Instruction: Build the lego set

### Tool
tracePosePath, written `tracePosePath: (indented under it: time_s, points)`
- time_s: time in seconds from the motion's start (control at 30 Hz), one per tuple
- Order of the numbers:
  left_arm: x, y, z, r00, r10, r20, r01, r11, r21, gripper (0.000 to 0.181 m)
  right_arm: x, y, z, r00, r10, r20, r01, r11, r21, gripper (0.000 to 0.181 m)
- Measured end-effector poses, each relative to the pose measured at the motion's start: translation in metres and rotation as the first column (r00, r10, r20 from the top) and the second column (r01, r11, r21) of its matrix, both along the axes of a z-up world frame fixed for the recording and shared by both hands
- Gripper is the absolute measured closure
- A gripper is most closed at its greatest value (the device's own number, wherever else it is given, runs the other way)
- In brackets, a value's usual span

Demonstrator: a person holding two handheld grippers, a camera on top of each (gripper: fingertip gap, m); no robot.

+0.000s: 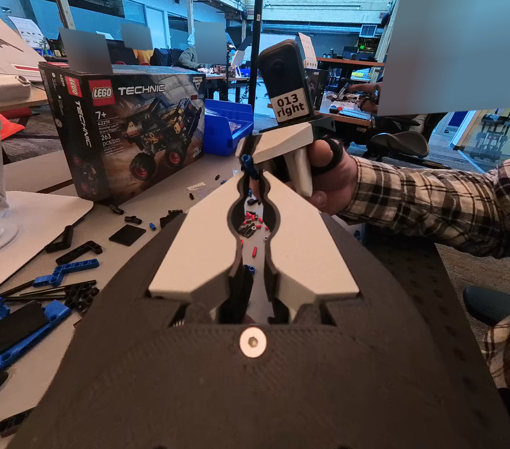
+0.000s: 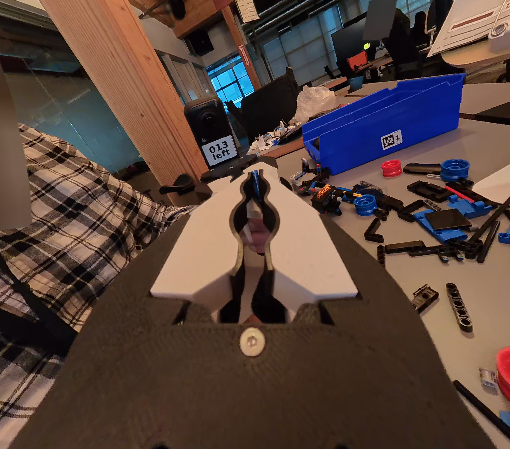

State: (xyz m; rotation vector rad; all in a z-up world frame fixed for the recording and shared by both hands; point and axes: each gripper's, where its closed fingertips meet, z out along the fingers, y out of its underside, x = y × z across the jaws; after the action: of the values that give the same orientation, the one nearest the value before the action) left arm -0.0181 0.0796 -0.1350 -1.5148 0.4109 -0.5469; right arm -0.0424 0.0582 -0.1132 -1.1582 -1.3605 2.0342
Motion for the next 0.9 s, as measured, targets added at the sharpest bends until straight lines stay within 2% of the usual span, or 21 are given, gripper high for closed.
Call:
tracePosePath:
  time_s: [0.1, 0.23, 0.37, 0.47, 0.67, 0.8, 0.9]
  points:
    - [-0.002, 0.001, -0.004, 0.999, 0.014, -0.039, -0.014, 1.000, -0.010, 0.179, 0.001, 0.001, -0.002, 1.000, -0.017, 0.013, 0.017, 0.998, 0.054, 0.181]
    - [-0.007, 0.006, -0.018, 0.979, 0.072, -0.193, -0.081, 0.996, -0.037, 0.181, 0.002, 0.006, -0.015, 0.994, -0.094, 0.062, 0.077, 0.970, 0.229, 0.181]
    - [-0.012, 0.012, -0.039, 0.908, 0.131, -0.398, -0.164, 0.985, -0.050, 0.181, 0.005, 0.012, -0.025, 0.981, -0.169, 0.091, 0.120, 0.912, 0.393, 0.181]
    - [-0.011, 0.014, -0.050, 0.856, 0.146, -0.495, -0.193, 0.980, -0.045, 0.181, 0.004, 0.015, -0.038, 0.969, -0.219, 0.117, 0.131, 0.851, 0.509, 0.176]
    - [-0.015, 0.017, -0.058, 0.769, 0.181, -0.612, -0.238, 0.971, -0.012, 0.181, 0.003, 0.017, -0.055, 0.949, -0.281, 0.143, 0.124, 0.749, 0.651, 0.170]
    - [-0.014, 0.018, -0.066, 0.706, 0.185, -0.684, -0.255, 0.967, -0.002, 0.180, 0.001, 0.016, -0.064, 0.941, -0.301, 0.154, 0.109, 0.700, 0.706, 0.179]
    - [-0.014, 0.017, -0.068, 0.706, 0.176, -0.686, -0.250, 0.968, -0.010, 0.180, 0.002, 0.016, -0.066, 0.941, -0.304, 0.151, 0.104, 0.682, 0.724, 0.180]
